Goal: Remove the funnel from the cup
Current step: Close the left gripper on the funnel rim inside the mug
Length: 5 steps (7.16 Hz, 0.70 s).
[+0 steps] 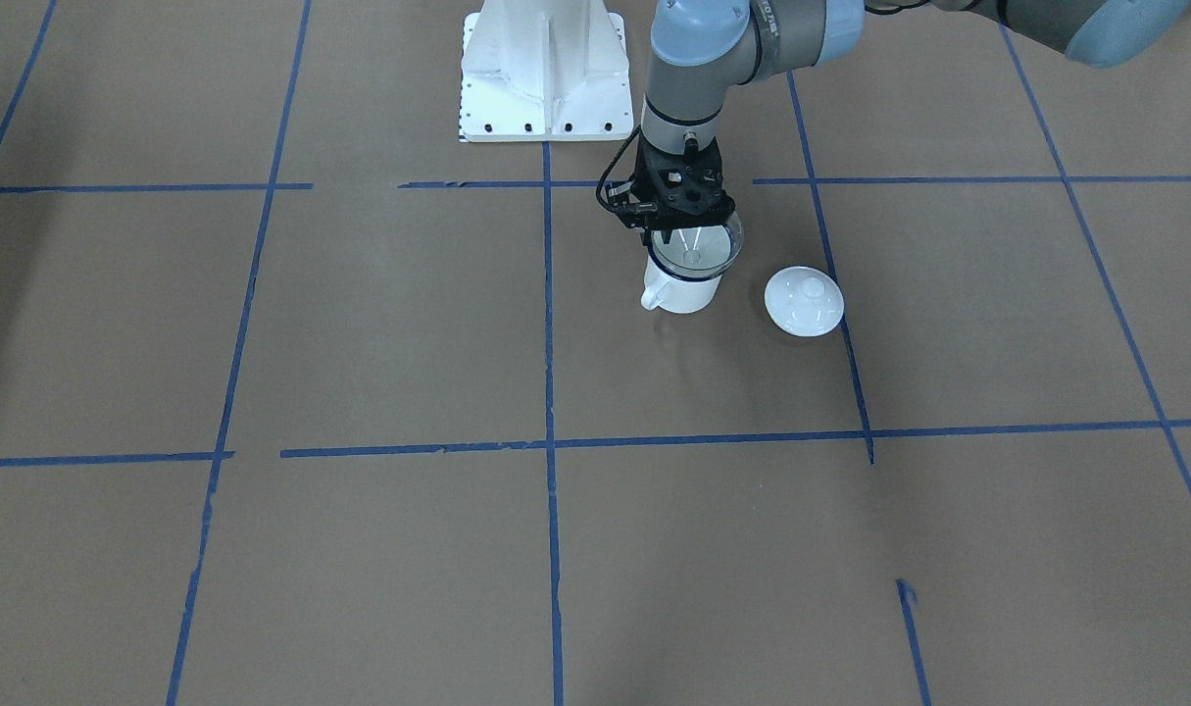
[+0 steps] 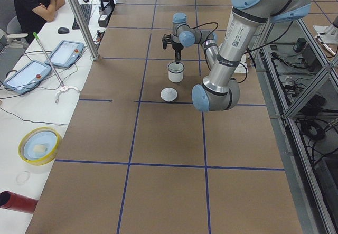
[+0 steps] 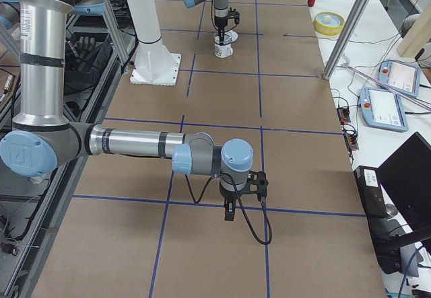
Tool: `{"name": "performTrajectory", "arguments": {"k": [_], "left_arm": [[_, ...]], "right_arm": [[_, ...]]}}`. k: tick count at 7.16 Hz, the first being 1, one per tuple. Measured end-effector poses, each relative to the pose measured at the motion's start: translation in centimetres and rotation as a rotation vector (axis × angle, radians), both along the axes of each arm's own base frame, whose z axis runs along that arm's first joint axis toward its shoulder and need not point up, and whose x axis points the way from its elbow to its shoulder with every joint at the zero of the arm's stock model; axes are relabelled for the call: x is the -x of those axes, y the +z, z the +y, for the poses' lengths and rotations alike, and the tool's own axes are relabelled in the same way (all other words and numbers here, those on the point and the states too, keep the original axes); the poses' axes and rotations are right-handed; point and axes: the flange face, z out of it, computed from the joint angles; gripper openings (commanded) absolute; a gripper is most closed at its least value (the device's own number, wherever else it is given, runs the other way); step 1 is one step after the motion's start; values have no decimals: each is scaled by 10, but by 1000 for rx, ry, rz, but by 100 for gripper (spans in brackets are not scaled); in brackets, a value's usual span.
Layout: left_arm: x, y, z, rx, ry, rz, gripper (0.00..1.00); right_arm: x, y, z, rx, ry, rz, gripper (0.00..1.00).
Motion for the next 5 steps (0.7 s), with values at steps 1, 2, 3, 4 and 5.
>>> {"name": "performTrajectory", "arguments": {"k": [1, 2, 3, 4, 5], "left_arm": [[1, -2, 1, -2, -1, 4, 0], [2, -2, 1, -2, -3, 6, 0], [3, -3, 1, -1, -4, 8, 0], [7, -7, 2, -5, -5, 16, 0], [21, -17, 4, -12, -12, 31, 0]], "right_arm": [[0, 0, 0, 0, 0, 0, 100], [0, 0, 0, 0, 0, 0, 100], [0, 0, 0, 0, 0, 0, 100], [0, 0, 0, 0, 0, 0, 100], [0, 0, 0, 0, 0, 0, 100]]}}
